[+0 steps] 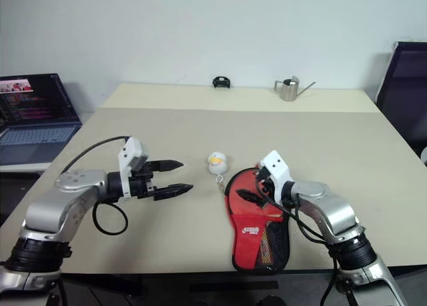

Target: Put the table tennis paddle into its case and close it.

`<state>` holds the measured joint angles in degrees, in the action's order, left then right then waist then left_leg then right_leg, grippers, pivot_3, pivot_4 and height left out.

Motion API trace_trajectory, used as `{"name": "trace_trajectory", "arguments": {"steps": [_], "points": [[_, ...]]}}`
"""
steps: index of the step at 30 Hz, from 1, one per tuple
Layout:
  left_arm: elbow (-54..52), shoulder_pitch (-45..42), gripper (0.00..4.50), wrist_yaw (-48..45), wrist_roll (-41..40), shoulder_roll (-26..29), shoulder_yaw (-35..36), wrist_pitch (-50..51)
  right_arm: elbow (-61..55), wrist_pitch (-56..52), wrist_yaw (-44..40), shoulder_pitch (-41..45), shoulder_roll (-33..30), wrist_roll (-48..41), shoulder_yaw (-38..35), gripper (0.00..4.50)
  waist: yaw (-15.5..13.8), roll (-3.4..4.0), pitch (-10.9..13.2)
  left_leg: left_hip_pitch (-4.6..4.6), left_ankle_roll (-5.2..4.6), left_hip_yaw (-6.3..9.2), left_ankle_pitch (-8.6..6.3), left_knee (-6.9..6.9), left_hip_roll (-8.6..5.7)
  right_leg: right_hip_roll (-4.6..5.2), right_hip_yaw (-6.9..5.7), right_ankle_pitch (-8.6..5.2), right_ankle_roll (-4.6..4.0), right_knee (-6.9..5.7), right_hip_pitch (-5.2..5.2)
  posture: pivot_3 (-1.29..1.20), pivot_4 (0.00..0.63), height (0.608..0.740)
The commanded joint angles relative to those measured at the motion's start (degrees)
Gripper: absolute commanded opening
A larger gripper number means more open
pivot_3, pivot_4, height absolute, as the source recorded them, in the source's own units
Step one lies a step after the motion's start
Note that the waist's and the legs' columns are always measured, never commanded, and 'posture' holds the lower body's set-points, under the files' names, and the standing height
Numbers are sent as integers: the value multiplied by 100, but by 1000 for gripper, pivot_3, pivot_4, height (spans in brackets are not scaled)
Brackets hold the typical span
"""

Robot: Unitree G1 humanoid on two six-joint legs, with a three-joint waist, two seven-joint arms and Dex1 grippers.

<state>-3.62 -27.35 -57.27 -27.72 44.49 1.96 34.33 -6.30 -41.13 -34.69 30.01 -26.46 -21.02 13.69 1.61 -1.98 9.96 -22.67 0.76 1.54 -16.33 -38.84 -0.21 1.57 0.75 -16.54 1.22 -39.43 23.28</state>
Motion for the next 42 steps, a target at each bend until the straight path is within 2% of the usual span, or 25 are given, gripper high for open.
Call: {"name": "trace_trajectory", "arguments": {"steps": [1, 5, 17, 28, 35, 42], "points": [[116, -338, 4500, 272, 62, -111, 63, 178, 302, 373, -93, -94, 43, 290, 52, 4474, -2, 0, 0, 0, 0, 0, 0, -1, -1, 0, 0, 0, 0, -1, 0, 0, 150, 740], [665, -695, 4500, 581, 431, -417, -159, 33, 594, 545, -105, -113, 168, 507, 102, 4474, 1, -1, -1, 5, 0, -5, 0, -3, -1, 0, 5, 0, 0, -10, 1, 0, 150, 740], [1878, -1506, 4500, 725, 1160, -1211, -631, -566, 549, 493, -219, -314, 373, 709, 152, 4474, 12, -2, -1, 13, 2, -8, 1, -8, -2, 0, 8, 0, 0, -24, 0, 0, 150, 740], [4366, -2604, 4500, 1689, 1941, -2230, -594, -1644, 571, 471, -172, -367, 607, 785, 186, 4474, 18, -5, -3, 20, 2, -9, 1, -12, -4, 0, 9, 0, 0, -41, 0, 0, 150, 740], [5996, -3234, 4500, 1701, 2135, -2729, -571, -2105, 524, 443, -157, -408, 744, 856, 161, 4474, 21, -5, -3, 19, 2, -10, 1, -12, -6, 0, 7, 0, 0, -42, 0, 0, 150, 740], [6642, -3377, 4500, 1403, 2349, -2848, -615, -2124, 437, 398, -108, -479, 820, 876, 128, 4474, 23, -6, -4, 20, 2, -9, 1, -12, -6, -1, 7, 0, 0, -44, 0, 0, 150, 740]]}}
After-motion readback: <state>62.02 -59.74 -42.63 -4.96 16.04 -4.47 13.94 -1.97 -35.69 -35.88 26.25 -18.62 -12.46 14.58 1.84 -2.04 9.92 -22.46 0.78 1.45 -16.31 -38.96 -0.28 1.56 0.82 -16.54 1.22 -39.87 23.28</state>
